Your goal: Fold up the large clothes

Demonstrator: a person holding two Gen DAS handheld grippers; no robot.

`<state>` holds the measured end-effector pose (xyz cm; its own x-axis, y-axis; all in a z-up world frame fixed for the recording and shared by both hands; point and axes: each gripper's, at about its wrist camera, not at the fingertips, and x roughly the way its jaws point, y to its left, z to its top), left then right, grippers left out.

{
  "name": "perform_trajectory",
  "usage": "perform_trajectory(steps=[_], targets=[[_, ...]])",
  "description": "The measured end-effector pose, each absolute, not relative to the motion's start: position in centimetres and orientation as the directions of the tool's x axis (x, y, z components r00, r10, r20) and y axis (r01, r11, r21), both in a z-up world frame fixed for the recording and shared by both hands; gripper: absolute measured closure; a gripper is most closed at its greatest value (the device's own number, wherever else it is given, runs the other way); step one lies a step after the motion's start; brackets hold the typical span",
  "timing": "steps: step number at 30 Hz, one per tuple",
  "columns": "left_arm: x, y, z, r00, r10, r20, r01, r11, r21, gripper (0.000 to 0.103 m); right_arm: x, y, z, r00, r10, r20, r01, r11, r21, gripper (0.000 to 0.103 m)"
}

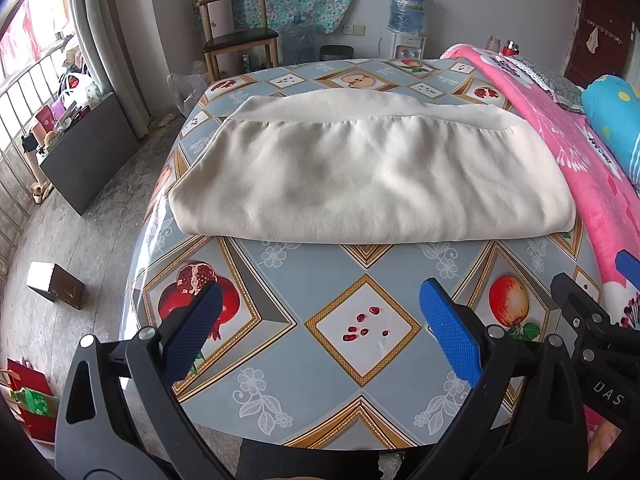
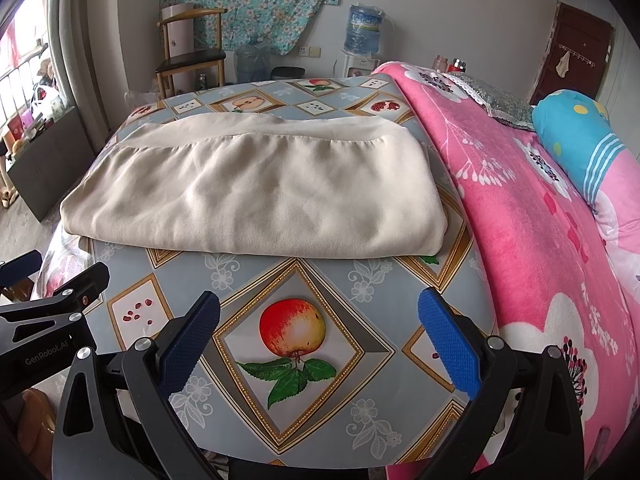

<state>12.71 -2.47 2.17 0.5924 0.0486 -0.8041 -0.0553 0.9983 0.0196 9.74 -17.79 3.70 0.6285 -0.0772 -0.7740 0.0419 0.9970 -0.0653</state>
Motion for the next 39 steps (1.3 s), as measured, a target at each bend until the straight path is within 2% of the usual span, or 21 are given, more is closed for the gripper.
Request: perform_trajectory(steps=[39], targets=[[12.65,-2.11,2.15,0.593,0.046,-0.804,-0.054,0.998,0.017,0.008,9.83,-17.2,3.69,0.627,-0.078,-0.775,0.038,0.997,-0.07,0.006]])
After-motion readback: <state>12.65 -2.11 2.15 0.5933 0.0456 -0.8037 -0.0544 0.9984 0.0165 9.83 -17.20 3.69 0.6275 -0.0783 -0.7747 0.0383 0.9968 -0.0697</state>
